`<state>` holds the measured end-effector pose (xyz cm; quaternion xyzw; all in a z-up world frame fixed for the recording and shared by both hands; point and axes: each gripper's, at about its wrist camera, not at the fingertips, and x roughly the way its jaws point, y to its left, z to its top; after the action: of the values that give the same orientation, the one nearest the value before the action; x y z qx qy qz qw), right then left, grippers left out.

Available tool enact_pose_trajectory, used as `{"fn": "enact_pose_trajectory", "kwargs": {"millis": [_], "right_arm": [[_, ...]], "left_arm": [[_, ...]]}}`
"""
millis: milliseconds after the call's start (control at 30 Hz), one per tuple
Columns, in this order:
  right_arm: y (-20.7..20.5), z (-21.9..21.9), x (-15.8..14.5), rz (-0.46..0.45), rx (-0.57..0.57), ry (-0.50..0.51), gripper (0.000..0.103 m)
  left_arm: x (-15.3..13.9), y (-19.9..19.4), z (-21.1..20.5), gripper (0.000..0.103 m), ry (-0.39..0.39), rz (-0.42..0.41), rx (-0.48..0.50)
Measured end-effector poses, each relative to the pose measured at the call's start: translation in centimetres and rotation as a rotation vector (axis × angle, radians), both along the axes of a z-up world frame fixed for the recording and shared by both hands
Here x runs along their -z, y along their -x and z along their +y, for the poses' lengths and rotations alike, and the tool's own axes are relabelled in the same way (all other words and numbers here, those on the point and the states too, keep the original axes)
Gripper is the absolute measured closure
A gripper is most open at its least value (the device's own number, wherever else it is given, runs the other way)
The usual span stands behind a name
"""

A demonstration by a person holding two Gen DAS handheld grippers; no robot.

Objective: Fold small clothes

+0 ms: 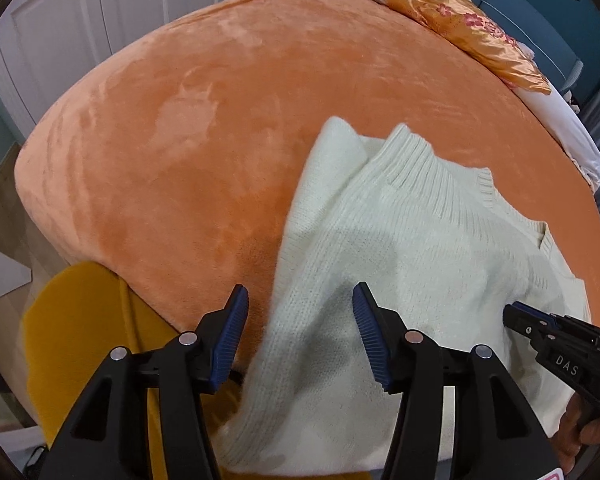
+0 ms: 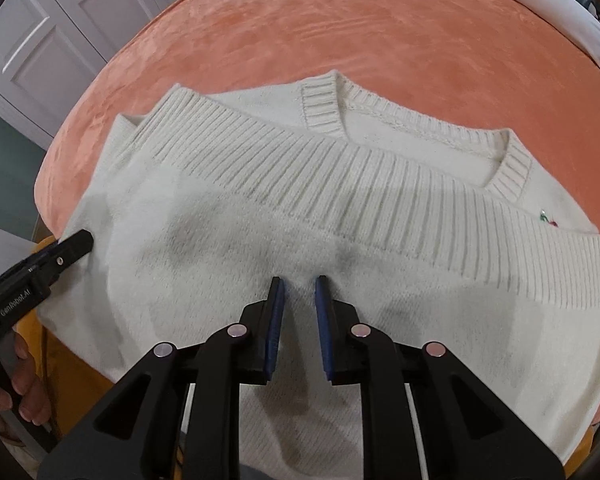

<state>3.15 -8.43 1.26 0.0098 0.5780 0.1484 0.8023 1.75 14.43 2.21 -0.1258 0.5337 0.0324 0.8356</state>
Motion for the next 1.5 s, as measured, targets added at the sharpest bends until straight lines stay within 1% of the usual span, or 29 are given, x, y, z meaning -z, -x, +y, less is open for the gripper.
{"fn": "enact_pose_trajectory", "kwargs": {"millis": [167, 300, 433, 533, 600, 767, 833, 867, 900, 933, 967, 1000, 1033, 1133, 1200, 1267, 1300, 1333, 1400, 1467, 1500], "right_arm": [[-0.1, 0.3, 0.1, -0.005, -0.006, 0.014, 0.087], [-0.1, 0.3, 0.2, -0.007, -0.005, 0.011, 0.087], [-0.1, 0.4, 0.3, -0.011, -0.009, 0.009, 0.087], [-0.1, 0.4, 0.3, -0.015, -0.011, 0.009, 0.087], [0.0, 0.4, 0.3, -0.02, -0.011, 0.004, 0.087], [0.1, 0.1, 0.4, -0.03, -0.002, -0.019, 0.087], [0.2, 0.1, 0.3, -0.034, 0.0, -0.024, 0.087], [0.3, 0.0, 0.3, -0.038, 0.001, -0.029, 0.087], [0.4, 0.0, 0.3, -0.041, 0.002, -0.033, 0.087], [0.4, -0.1, 0.3, -0.045, 0.002, -0.043, 0.087], [0.5, -0.2, 0.3, -0.047, 0.004, -0.052, 0.087], [0.5, -0.5, 0.3, -0.049, 0.008, -0.068, 0.087], [0.6, -0.6, 0.3, -0.05, 0.01, -0.078, 0.087], [1.0, -1.8, 0.1, -0.047, 0.034, -0.152, 0.087], [1.3, -2.5, -0.3, -0.033, 0.062, -0.201, 0.086], [1.9, -3.6, -0.8, -0.02, 0.086, -0.272, 0.079], [2.3, -4.0, -1.2, -0.025, 0.092, -0.289, 0.077], [2.7, -4.6, -1.6, -0.038, 0.1, -0.295, 0.074], [4.0, -6.2, -2.7, -0.071, 0.109, -0.317, 0.073], [5.1, -8.2, -3.4, -0.098, 0.138, -0.318, 0.064], [5.6, -9.2, -3.6, -0.107, 0.153, -0.32, 0.063]], "left_arm": [[0.5, -0.5, 0.3, 0.034, 0.01, 0.006, -0.016], [1.0, -0.9, 0.7, 0.029, 0.034, 0.014, -0.034], [1.1, -1.2, 0.5, 0.027, 0.017, 0.011, -0.03], [1.2, -1.4, 0.2, 0.023, 0.0, 0.009, -0.028], [1.4, -1.6, 0.0, 0.017, -0.005, 0.009, -0.027], [1.9, -2.2, 0.1, 0.015, 0.025, 0.005, -0.027], [1.7, -2.4, -0.1, 0.022, 0.036, 0.012, -0.007], [1.5, -2.4, -0.2, 0.038, 0.053, 0.014, 0.01], [1.3, -2.5, -0.5, 0.052, 0.088, 0.015, 0.039], [1.0, -2.5, -0.8, 0.055, 0.092, 0.021, 0.053], [0.7, -2.5, -1.1, 0.065, 0.08, 0.025, 0.068], [0.2, -2.5, -1.6, 0.084, 0.072, 0.025, 0.095], [-0.2, -2.4, -2.0, 0.09, 0.064, 0.02, 0.108], [-2.2, -2.1, -2.8, 0.09, 0.102, -0.006, 0.136], [-4.0, -1.6, -4.0, 0.09, 0.126, -0.036, 0.165], [-6.2, -1.1, -6.2, 0.09, 0.14, -0.072, 0.211], [-7.0, -0.9, -7.3, 0.09, 0.137, -0.085, 0.232], [-7.6, -0.8, -8.2, 0.091, 0.133, -0.092, 0.246], [-9.0, -0.4, -10.6, 0.091, 0.12, -0.121, 0.292], [-10.2, -0.3, -12.9, 0.091, 0.127, -0.142, 0.336], [-10.8, -0.2, -14.1, 0.091, 0.138, -0.149, 0.361]]}}
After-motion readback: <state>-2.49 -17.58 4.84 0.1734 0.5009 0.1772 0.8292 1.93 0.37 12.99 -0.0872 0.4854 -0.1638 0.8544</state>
